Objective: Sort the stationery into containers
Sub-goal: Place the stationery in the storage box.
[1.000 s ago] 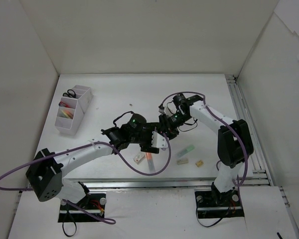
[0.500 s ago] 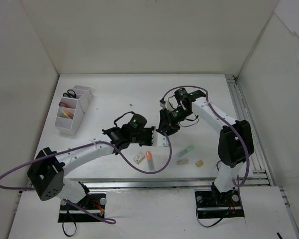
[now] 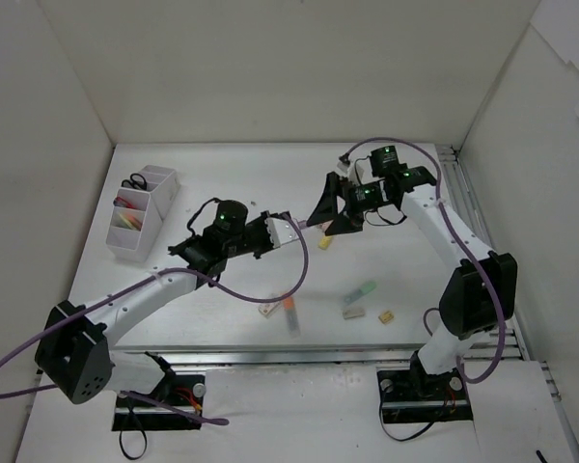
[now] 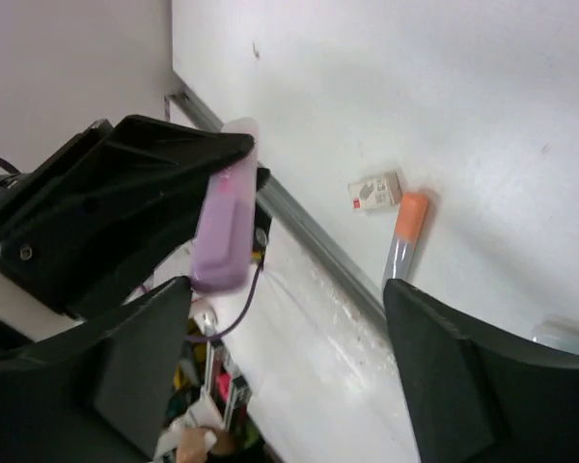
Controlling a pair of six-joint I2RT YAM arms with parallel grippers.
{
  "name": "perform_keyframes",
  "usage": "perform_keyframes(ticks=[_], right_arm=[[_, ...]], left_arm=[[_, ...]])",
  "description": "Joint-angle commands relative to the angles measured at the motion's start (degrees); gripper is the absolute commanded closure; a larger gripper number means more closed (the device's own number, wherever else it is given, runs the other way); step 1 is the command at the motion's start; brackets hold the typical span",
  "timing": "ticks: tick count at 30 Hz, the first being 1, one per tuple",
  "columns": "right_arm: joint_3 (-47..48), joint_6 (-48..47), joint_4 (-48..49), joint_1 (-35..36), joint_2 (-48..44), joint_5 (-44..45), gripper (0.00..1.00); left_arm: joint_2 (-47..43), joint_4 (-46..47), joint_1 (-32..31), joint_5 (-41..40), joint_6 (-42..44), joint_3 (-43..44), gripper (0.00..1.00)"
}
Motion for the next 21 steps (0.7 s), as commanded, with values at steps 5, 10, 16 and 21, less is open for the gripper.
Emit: perform_keyframes(ticks=[5,10,16,21], right_arm=[[2.15,3.11,5.83,-6.31,-6.88,7.21,0.02],[-0.05,3.02,6.09,-9.30,-7.50,16.54,0.02],[-0.93,0.48,6.27,-12.55,-7.24,22.42,0.02],[-0.84,-2.95,6.44,-12.91,-7.24,34.26,0.02]], left_arm=[[-4.88,9.13,11.89,-0.48,-10.83,0.39,1.00],[-2.42,9.82,20.85,-5.82,-18.82,4.69,1.00],[1.53,13.69,28.86,-18.14,-32.37,9.88,1.00],[6.89,11.26,34.48,-30.86,-43.96,16.38,1.00]])
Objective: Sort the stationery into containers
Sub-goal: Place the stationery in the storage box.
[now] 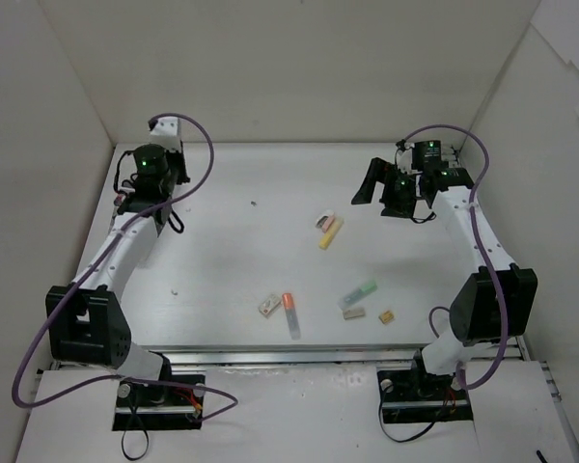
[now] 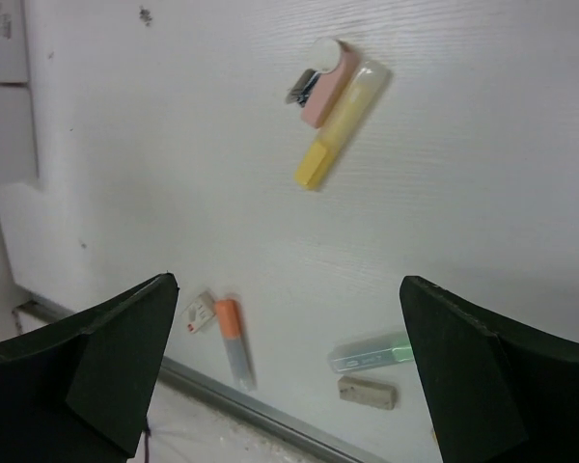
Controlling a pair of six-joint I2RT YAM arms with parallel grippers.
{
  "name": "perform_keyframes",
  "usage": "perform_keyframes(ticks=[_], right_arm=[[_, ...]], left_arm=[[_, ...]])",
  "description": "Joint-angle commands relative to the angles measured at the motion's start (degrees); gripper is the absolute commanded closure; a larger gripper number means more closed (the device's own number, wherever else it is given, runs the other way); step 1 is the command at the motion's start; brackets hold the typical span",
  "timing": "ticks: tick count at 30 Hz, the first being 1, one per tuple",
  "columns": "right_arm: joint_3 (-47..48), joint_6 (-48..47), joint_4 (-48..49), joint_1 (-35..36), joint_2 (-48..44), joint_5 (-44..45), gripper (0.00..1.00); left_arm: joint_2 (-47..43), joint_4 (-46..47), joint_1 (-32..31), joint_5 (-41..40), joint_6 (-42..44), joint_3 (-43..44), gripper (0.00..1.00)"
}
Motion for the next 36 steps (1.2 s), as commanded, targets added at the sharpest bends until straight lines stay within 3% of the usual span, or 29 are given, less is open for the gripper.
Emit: perform_keyframes(ticks=[1,6,10,16,22,36], right_arm=[[0.23,-3.13,2.11,-0.34,-1.62,10.58,0.02],[-0.92,-3.92,2.99,-0.78,-0.83,13.40,0.02],[0.57,-4.28,3.43,-0.95,1.63,11.83,0.02],[2.77,-3.05,3.52,-1.22,3.22,13.83,0.02],[3.74,-2.26,3.26,-1.39,4.71,17.00,0.02],[4.44,-1.20,3.43,-1.66,6.03,16.66,0.02]], left_arm=[[2.39,2.85,2.75,-10.80,-12.16,8.67,1.00],[12.59,-1.90,3.29,-24.49,-16.14,18.44,1.00],[20.66,-0.76,4.42,-28.90,-16.49,24.67,1.00],[28.40,-1.64,7.67,-29.79,-18.25,31.27,1.00],[32.89,-4.01,8.21,-35.58,-16.93,36.99,1.00],[35.63,-7.27,8.74,-34.62,-20.88,36.21,1.00]])
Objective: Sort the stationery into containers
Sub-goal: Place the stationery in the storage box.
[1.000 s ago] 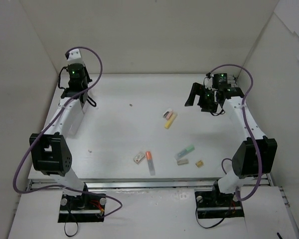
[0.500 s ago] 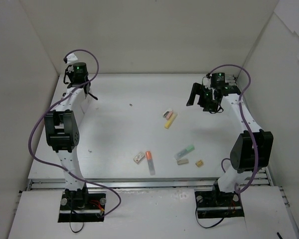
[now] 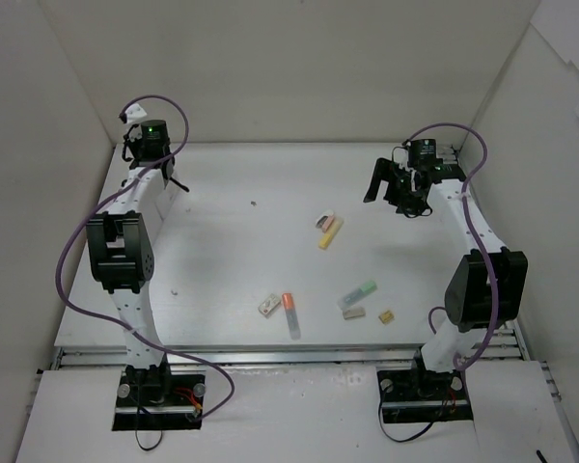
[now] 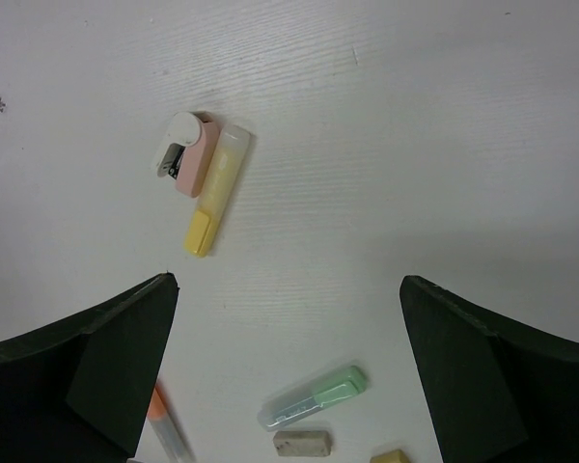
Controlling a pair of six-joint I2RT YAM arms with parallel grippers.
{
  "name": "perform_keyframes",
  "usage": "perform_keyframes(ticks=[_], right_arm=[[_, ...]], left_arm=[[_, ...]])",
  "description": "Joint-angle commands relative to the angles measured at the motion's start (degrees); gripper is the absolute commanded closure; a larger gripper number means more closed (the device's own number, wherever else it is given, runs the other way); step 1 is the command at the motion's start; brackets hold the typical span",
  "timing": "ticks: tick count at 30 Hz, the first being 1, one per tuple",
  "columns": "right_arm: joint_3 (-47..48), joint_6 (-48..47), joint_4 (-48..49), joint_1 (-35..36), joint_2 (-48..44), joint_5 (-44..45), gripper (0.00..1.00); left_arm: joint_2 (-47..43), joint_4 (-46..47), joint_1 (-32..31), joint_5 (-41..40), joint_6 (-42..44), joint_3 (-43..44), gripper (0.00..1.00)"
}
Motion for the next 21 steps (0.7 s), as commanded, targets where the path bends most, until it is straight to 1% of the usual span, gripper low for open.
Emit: perform_keyframes(ticks=[1,4,8,13,21], right_arm=[[2.76,0.46,1.42,-0.32,0.39,-0.31,0.02],[2.94,0.37,1.51,-0.50,0.57,-0.57,0.02],[2.76,-0.06,1.42,-0.41,0.39,-1.36,0.02],[2.41,-0.42,1.51,-0.50,0.04,-1.45,0.02],[1.09,-1.12,1.51,-0.32,-1.81,-0.48,0.02]], left_arm=[[-0.96,1.02,0.21,-0.62,-2.16,2.20,1.00],[-1.14,1.72,0.21,0.43,-3.03,0.35,1.00],[0.00,1.81,0.21,1.32,-2.86,0.52,1.00],[1.94,3.30,-0.93,-0.61,-3.30,0.44,1.00],[0.19,3.74,-0.93,-4.04,-5.32,-3.87,1.00]])
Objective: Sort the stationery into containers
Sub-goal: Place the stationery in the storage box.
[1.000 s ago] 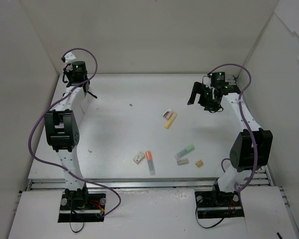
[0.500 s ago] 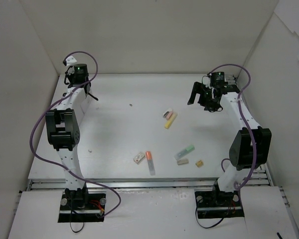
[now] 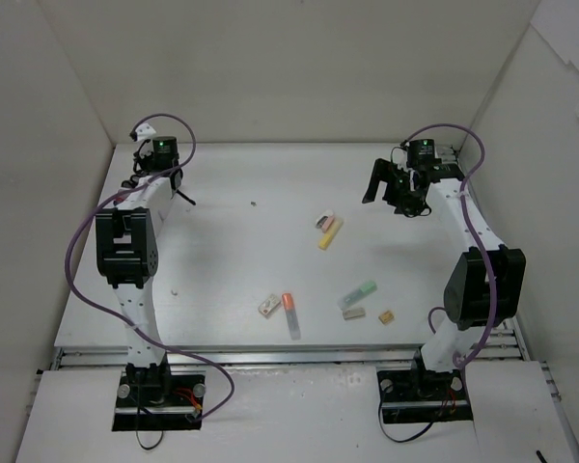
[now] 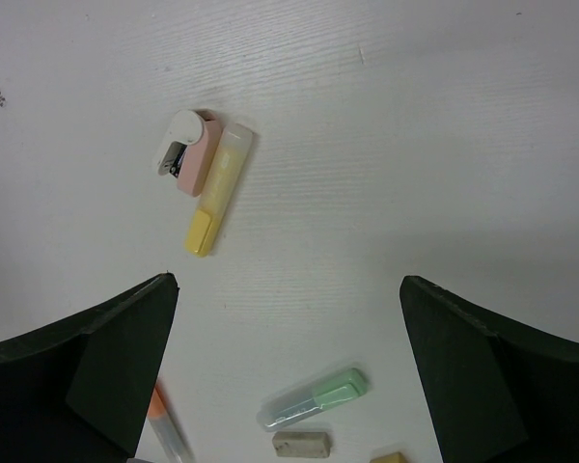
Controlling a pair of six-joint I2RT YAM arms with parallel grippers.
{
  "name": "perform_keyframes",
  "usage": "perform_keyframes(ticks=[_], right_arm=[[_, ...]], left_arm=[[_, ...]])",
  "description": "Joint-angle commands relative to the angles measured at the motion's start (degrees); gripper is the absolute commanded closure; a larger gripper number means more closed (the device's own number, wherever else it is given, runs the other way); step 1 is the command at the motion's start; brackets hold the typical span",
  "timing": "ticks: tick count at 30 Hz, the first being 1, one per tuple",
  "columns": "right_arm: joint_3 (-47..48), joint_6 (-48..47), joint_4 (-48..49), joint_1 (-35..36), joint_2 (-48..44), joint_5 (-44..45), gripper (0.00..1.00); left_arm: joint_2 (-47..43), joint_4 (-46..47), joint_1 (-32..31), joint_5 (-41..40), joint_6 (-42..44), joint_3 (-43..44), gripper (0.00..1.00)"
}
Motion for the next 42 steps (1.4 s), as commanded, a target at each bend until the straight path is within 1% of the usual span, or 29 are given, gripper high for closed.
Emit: perform_keyframes(ticks=[1,12,25,27,29,30,33,35,36,42], right_arm=[[0.59,-0.71,1.25,-0.32,-3.16,0.54,0.02],[-0.82,-1.41,1.33,-0.32,-5.01,1.51,0.02],[-1.43,-1.06,1.33,-0.32,-6.94,1.95,0.02],[-1.78,-0.97,1.33,-0.41,-7.21,2.13,0.02],[-1.87,-0.88,1.33,-0.50,-7.56,2.21,0.02],[-1.96,-0.71,1.33,-0.50,-7.65,2.21,0.02],[-2.05,-0.71,1.42,-0.41,-8.00,2.39,0.02],[-2.14,-0.70,1.42,-0.32,-8.08,2.39,0.02],[-2.14,-0.71,1.42,-0.32,-8.17,2.39,0.02],[-2.14,-0.88,1.51,-0.41,-8.44,2.04,0.02]], left_arm=[[-4.06,3.37,-0.23,-2.88,-1.84,-0.48,1.00],[-4.76,1.09,-0.76,-5.78,-4.48,-1.01,1.00],[-5.29,1.09,-0.76,-6.05,-5.97,-1.71,1.00],[-5.38,1.09,-0.76,-6.05,-5.89,-1.80,0.96],[-5.38,1.09,-0.76,-5.96,-5.89,-1.80,0.87],[-5.38,1.09,-0.76,-5.78,-5.89,-1.80,0.81],[-5.46,1.00,-0.76,-5.43,-6.15,-1.80,0.74],[-5.81,0.91,-0.76,-5.08,-6.15,-2.06,0.71],[-5.99,1.00,-0.76,-4.99,-6.15,-2.24,0.67],[-7.57,2.14,-0.76,-4.38,-5.98,-3.30,0.63]])
